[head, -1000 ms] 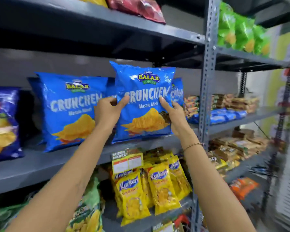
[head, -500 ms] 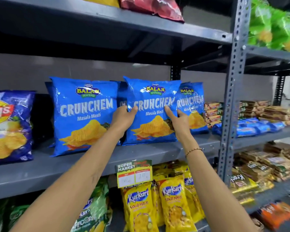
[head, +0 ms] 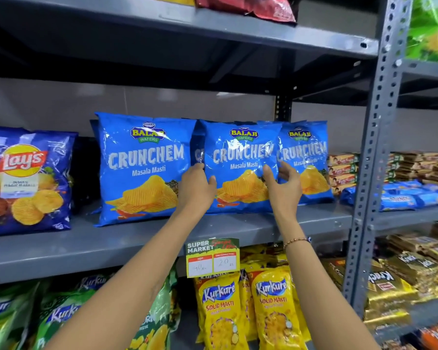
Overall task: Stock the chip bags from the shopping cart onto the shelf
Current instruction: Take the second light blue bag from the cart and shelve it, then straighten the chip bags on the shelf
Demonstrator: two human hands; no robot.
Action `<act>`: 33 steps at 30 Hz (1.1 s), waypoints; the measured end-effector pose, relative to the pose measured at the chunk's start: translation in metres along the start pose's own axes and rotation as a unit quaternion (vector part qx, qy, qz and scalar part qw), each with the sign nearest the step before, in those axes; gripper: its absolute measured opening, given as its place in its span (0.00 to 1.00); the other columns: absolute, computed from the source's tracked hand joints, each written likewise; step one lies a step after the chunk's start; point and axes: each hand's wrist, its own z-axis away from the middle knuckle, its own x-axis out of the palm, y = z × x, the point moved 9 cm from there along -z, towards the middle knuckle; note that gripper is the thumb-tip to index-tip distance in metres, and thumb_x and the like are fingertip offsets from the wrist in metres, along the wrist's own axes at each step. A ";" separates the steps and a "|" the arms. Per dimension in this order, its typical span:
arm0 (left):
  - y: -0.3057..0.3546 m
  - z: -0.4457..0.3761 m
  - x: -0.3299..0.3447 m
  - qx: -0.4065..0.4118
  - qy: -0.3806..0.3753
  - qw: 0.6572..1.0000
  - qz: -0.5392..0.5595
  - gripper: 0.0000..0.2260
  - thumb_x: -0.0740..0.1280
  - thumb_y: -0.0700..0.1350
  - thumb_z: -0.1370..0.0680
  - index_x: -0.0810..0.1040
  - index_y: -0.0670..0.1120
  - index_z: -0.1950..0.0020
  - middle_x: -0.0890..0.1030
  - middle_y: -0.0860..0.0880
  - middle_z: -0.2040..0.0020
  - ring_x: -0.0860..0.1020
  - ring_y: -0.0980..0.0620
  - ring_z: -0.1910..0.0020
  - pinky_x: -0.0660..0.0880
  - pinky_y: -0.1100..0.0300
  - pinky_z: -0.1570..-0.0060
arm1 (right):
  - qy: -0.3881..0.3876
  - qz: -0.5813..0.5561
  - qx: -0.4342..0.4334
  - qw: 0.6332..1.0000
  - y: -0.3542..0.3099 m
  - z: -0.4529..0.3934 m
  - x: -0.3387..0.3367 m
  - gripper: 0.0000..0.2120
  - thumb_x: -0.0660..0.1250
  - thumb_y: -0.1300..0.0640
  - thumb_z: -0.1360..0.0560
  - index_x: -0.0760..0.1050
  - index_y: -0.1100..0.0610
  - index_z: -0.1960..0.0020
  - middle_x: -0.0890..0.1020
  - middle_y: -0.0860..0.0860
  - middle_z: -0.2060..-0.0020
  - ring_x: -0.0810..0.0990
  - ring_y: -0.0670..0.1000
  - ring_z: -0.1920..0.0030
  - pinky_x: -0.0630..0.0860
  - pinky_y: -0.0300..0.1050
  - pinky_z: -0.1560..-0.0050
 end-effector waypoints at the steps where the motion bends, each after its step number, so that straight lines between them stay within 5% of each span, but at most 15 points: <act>1: 0.004 0.005 -0.010 0.022 0.028 0.999 -0.013 0.16 0.61 0.46 0.21 0.72 0.40 0.35 0.79 0.42 0.39 0.77 0.43 0.42 0.73 0.49 0.44 | 0.034 0.007 -0.034 0.999 -0.011 0.007 -0.006 0.21 0.69 0.51 0.26 0.74 0.59 0.37 0.77 0.52 0.43 0.73 0.45 0.46 0.69 0.29 0.45; 3: 0.007 0.015 -0.029 0.058 0.060 0.996 -0.016 0.12 0.61 0.45 0.21 0.77 0.42 0.42 0.83 0.44 0.46 0.80 0.45 0.47 0.75 0.51 0.49 | 0.078 0.009 -0.110 0.991 -0.039 0.025 -0.009 0.10 0.68 0.59 0.26 0.77 0.61 0.45 0.78 0.54 0.49 0.74 0.46 0.51 0.67 0.22 0.53; 6: -0.003 0.025 -0.059 0.069 0.054 0.996 0.006 0.09 0.62 0.45 0.22 0.81 0.44 0.51 0.85 0.47 0.57 0.82 0.48 0.56 0.78 0.54 0.54 | 0.039 0.006 -0.156 0.987 -0.073 0.057 0.018 0.05 0.65 0.66 0.28 0.78 0.60 0.55 0.79 0.54 0.57 0.77 0.51 0.57 0.73 0.35 0.55; 8: -0.023 0.028 -0.088 0.048 0.068 0.996 0.019 0.08 0.64 0.45 0.23 0.82 0.45 0.54 0.86 0.47 0.58 0.82 0.49 0.57 0.78 0.56 0.52 | -0.047 -0.017 -0.149 0.988 -0.091 0.082 0.052 0.06 0.65 0.67 0.28 0.79 0.59 0.56 0.81 0.53 0.59 0.77 0.46 0.61 0.74 0.38 0.57; 11: -0.066 0.034 -0.143 0.029 0.109 0.993 0.027 0.07 0.66 0.44 0.25 0.82 0.44 0.55 0.85 0.46 0.58 0.81 0.50 0.60 0.75 0.61 0.54 | -0.225 -0.067 -0.135 0.963 -0.122 0.131 0.117 0.05 0.68 0.66 0.28 0.79 0.59 0.54 0.80 0.49 0.61 0.76 0.36 0.64 0.71 0.27 0.60; 15: -0.136 0.045 -0.216 0.002 0.157 0.988 -0.015 0.06 0.65 0.43 0.24 0.81 0.44 0.55 0.82 0.47 0.62 0.77 0.53 0.67 0.67 0.69 0.65 | -0.454 -0.091 -0.055 0.884 -0.146 0.213 0.211 0.09 0.71 0.59 0.28 0.77 0.53 0.49 0.80 0.49 0.57 0.77 0.40 0.64 0.77 0.37 0.59; 18: -0.196 0.047 -0.263 -0.055 0.192 0.978 -0.066 0.09 0.66 0.44 0.25 0.78 0.40 0.48 0.80 0.41 0.51 0.79 0.44 0.55 0.75 0.56 0.52 | -0.470 -0.017 -0.050 0.881 -0.150 0.242 0.258 0.21 0.72 0.54 0.28 0.73 0.57 0.38 0.80 0.54 0.45 0.80 0.47 0.53 0.76 0.40 0.51; 20: -0.229 0.046 -0.275 -0.103 0.151 0.976 -0.115 0.17 0.68 0.45 0.25 0.74 0.38 0.41 0.76 0.36 0.43 0.75 0.39 0.43 0.73 0.47 0.43 | -0.474 0.049 -0.038 0.878 -0.142 0.252 0.282 0.30 0.73 0.52 0.29 0.66 0.61 0.32 0.77 0.57 0.37 0.78 0.55 0.41 0.74 0.47 0.43; 24: -0.269 0.050 -0.272 -0.160 0.049 0.974 -0.150 0.28 0.69 0.50 0.26 0.68 0.35 0.33 0.75 0.35 0.37 0.73 0.37 0.37 0.72 0.45 0.40 | -0.495 0.131 -0.010 0.859 -0.121 0.271 0.316 0.32 0.73 0.50 0.29 0.65 0.64 0.34 0.76 0.58 0.38 0.75 0.58 0.38 0.72 0.48 0.47; 29: -0.281 0.050 -0.267 -0.151 0.012 0.976 -0.156 0.17 0.67 0.54 0.25 0.76 0.39 0.55 0.83 0.36 0.51 0.79 0.38 0.49 0.75 0.46 0.50 | -0.468 0.129 0.011 0.874 -0.110 0.279 0.331 0.28 0.73 0.50 0.30 0.69 0.61 0.35 0.77 0.56 0.37 0.75 0.57 0.38 0.72 0.47 0.47; 33: -0.284 0.049 -0.274 -0.135 0.041 0.978 -0.156 0.14 0.69 0.53 0.26 0.75 0.42 0.58 0.84 0.38 0.58 0.80 0.39 0.53 0.76 0.48 0.55 | -0.449 0.116 0.010 0.886 -0.110 0.279 0.338 0.24 0.75 0.52 0.32 0.72 0.60 0.41 0.79 0.54 0.47 0.77 0.55 0.44 0.72 0.46 0.51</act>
